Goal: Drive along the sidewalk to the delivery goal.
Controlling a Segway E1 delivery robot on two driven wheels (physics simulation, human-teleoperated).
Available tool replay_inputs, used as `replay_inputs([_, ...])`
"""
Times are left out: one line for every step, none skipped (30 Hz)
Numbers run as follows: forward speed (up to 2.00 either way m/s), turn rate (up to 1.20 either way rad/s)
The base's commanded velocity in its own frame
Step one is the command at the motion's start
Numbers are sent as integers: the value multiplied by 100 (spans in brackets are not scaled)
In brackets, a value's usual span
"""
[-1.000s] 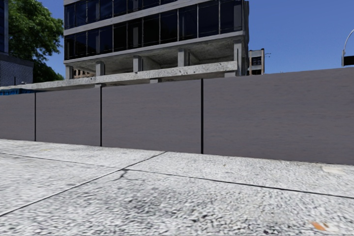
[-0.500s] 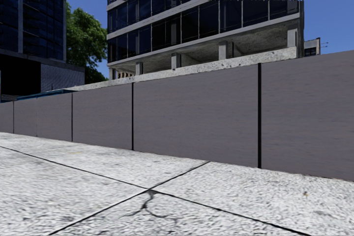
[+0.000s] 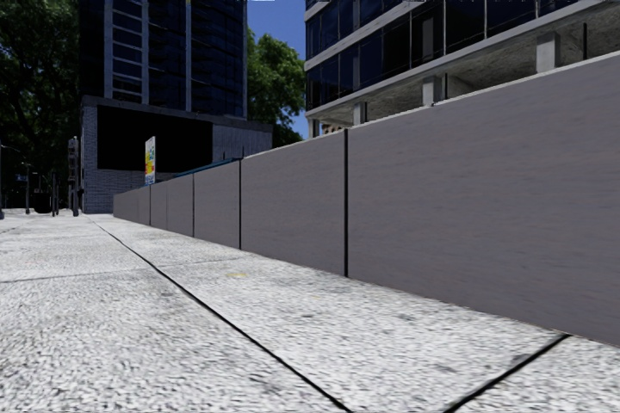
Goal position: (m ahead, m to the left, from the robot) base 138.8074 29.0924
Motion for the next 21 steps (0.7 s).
replay_inputs([200, 89])
replay_inputs([200, 65])
replay_inputs([200, 43])
replay_inputs([200, 43])
replay_inputs([200, 26])
replay_inputs([200, 16])
replay_inputs([200, 13])
replay_inputs([200, 13])
replay_inputs([200, 13])
replay_inputs([200, 12])
replay_inputs([200, 12])
replay_inputs([200, 15])
replay_inputs([200, 34])
replay_inputs([200, 46])
replay_inputs([200, 46])
replay_inputs([200, 53])
replay_inputs([200, 57])
replay_inputs([200, 59])
replay_inputs([200, 59])
replay_inputs([200, 59])
replay_inputs([200, 60])
